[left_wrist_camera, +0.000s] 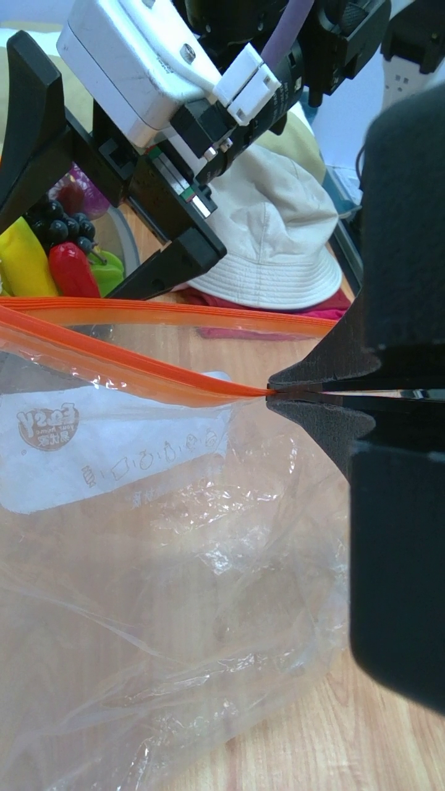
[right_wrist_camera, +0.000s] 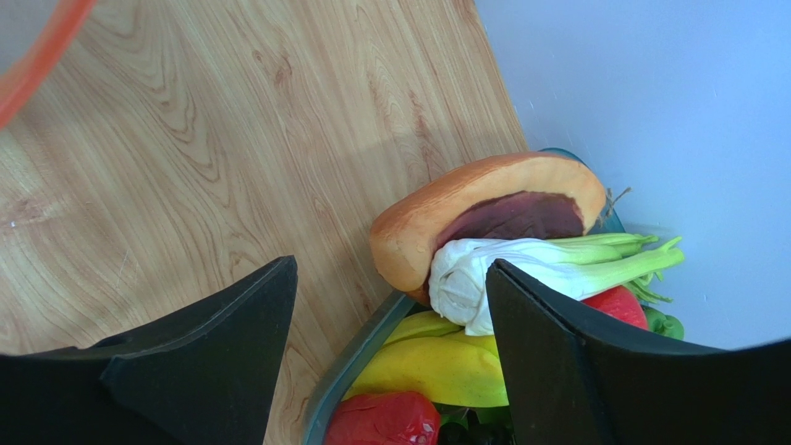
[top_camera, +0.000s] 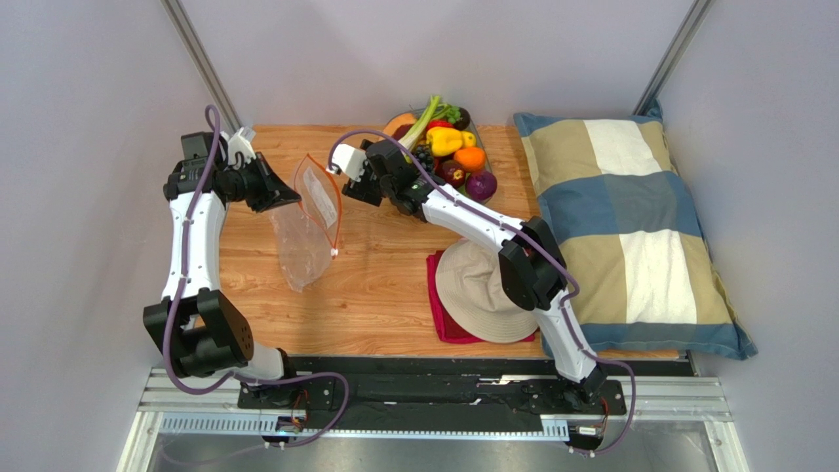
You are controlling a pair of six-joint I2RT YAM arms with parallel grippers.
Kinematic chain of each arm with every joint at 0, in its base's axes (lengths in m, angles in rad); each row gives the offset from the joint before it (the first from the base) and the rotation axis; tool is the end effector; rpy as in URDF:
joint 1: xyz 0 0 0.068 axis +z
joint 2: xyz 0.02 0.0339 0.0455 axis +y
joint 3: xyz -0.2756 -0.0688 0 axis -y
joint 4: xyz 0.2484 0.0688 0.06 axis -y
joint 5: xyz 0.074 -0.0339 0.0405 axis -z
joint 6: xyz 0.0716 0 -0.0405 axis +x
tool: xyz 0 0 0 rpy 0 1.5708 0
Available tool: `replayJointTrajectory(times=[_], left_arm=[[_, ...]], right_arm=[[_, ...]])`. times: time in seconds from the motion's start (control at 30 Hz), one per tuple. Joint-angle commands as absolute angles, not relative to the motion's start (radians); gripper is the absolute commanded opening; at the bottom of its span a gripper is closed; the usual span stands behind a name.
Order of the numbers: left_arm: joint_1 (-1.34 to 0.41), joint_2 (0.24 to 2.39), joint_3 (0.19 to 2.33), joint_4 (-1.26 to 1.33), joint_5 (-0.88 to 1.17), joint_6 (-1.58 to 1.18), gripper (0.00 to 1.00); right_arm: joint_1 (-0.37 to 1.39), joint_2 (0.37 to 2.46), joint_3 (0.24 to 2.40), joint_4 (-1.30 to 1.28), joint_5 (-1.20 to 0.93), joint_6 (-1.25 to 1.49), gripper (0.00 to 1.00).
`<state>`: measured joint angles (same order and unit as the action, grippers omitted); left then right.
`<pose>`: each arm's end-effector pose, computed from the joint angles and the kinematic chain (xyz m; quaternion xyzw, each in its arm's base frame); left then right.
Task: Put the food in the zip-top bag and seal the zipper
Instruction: Pick up the fake fruit from the bin.
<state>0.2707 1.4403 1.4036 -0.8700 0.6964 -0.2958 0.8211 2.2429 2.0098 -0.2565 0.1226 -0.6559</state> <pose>0.3149 0.0397 0.3361 -0.1416 0.8843 -0.3264 0.3023 0.3983 0.4150 0.2619 -0.5528 0.6541 -0.0100 0.5163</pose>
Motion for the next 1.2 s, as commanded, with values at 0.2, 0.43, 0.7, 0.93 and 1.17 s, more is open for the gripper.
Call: replayJointTrajectory(times=[0.2, 0.43, 0.7, 0.93, 1.17], left_arm=[[0.275, 1.431, 1.442, -0.833, 0.695, -0.304, 0.00], [0.275, 1.447, 1.442, -0.813, 0.713, -0.321, 0.00], [0.273, 1.453, 1.448, -0.810, 0.744, -0.314, 0.00], [0.273, 1.448, 1.431, -0.811, 0.759, -0.305, 0.00], [0.272, 1.447, 1.413, -0.815, 0.762, -0.295, 0.00]], right_arm=[[0.729, 2.059, 2.077, -0.412, -0.076, -0.390, 0.79], [0.594, 2.014, 2.095, -0.604, -0.262, -0.192, 0.80], [0.476, 2.085, 2.123, -0.650, -0.396, -0.034, 0.80], [0.462, 2.149, 2.134, -0.638, -0.448, 0.024, 0.77], [0.457, 2.210, 2.154, -0.624, -0.442, 0.057, 0.76]])
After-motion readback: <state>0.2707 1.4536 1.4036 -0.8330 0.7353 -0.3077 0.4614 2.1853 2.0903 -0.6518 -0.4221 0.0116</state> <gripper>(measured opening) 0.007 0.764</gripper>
